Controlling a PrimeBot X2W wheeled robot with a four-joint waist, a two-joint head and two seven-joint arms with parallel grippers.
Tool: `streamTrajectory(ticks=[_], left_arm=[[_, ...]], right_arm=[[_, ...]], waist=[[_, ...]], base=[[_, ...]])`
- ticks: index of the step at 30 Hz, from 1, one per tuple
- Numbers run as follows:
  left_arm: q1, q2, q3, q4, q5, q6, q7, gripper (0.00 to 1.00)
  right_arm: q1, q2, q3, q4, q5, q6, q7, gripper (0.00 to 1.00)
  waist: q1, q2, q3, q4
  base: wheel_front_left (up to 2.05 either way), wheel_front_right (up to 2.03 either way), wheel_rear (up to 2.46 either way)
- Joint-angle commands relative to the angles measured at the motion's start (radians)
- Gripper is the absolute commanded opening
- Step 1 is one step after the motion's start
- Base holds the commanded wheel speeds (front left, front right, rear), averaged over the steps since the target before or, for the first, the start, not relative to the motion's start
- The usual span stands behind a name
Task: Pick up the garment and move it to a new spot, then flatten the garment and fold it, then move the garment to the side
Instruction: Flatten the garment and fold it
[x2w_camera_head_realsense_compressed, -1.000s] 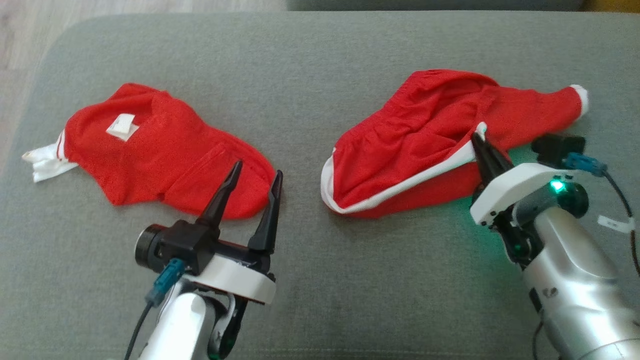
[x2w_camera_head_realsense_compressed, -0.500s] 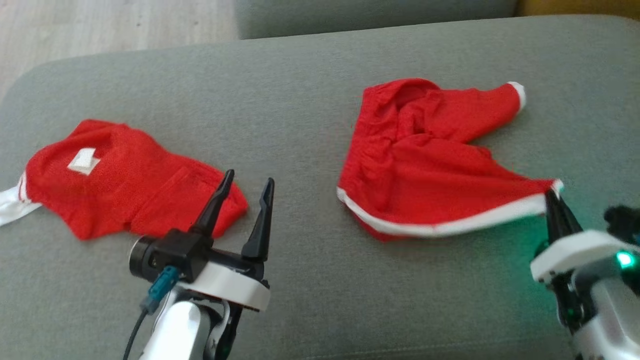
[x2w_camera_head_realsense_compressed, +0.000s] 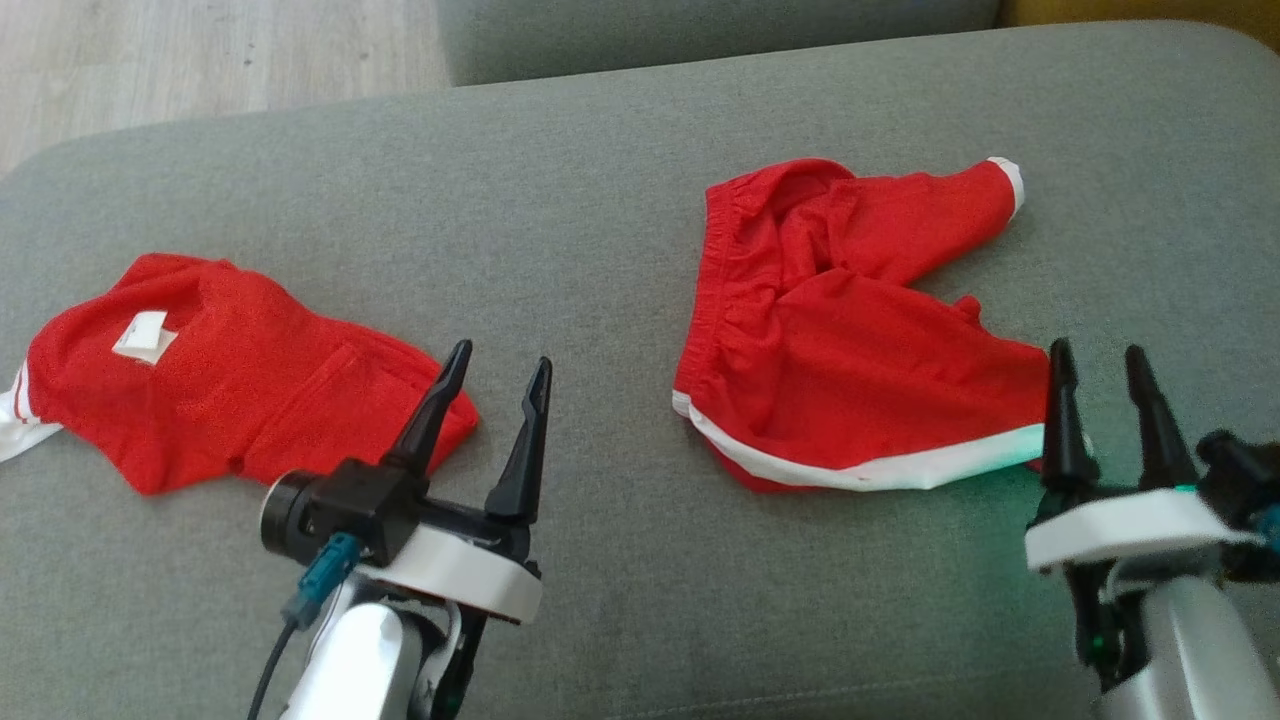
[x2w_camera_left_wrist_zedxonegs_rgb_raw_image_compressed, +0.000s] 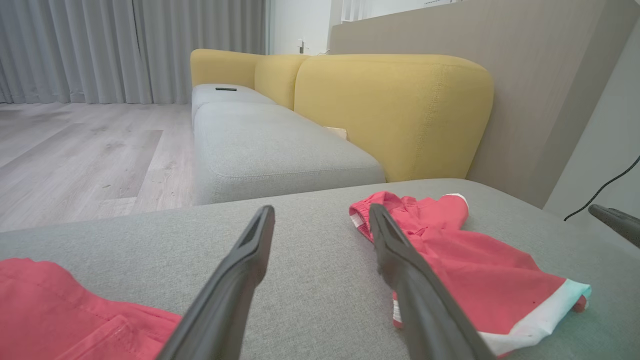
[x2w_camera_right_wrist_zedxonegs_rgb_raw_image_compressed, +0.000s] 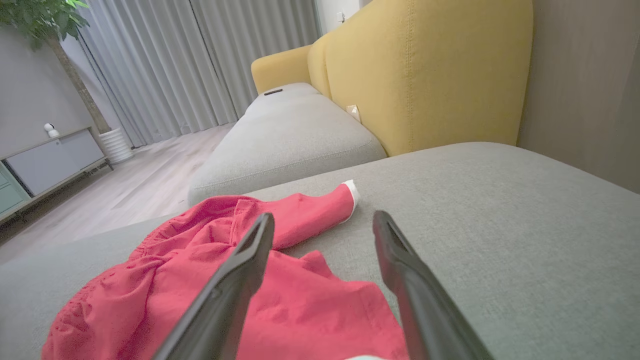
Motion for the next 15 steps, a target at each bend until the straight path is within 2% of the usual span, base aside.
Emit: streamTrajectory(ticks=[1,10,15], left_arm=[[-0.037,0.001,0.032,-0.035,-0.002,-0.005,-0.005,1.00],[-0.097,0.001,-0.027,0.027,0.012,-0.066,-0.005,1.00],[-0.183,0.016,-0.128,0.152,0.036,-0.097,-0.005,1.00]], right_arm=[[0.014,0.004,0.027,-0.044,-0.016,-0.001,-0.016,1.00],[0.056,0.033,0.005,-0.120,-0.078,-0.001,-0.042,1.00],[0.044,0.034,-0.002,-0.129,-0.084,-0.001,-0.037,1.00]], waist=[[0.0001,0.0000,0.000,0.002],[0.0001,0.0000,0.037,-0.002],[0.0001,0.0000,0.066,-0.015]], base=[[0.00,0.00,0.00],[0.00,0.00,0.00],[0.00,0.00,0.00]])
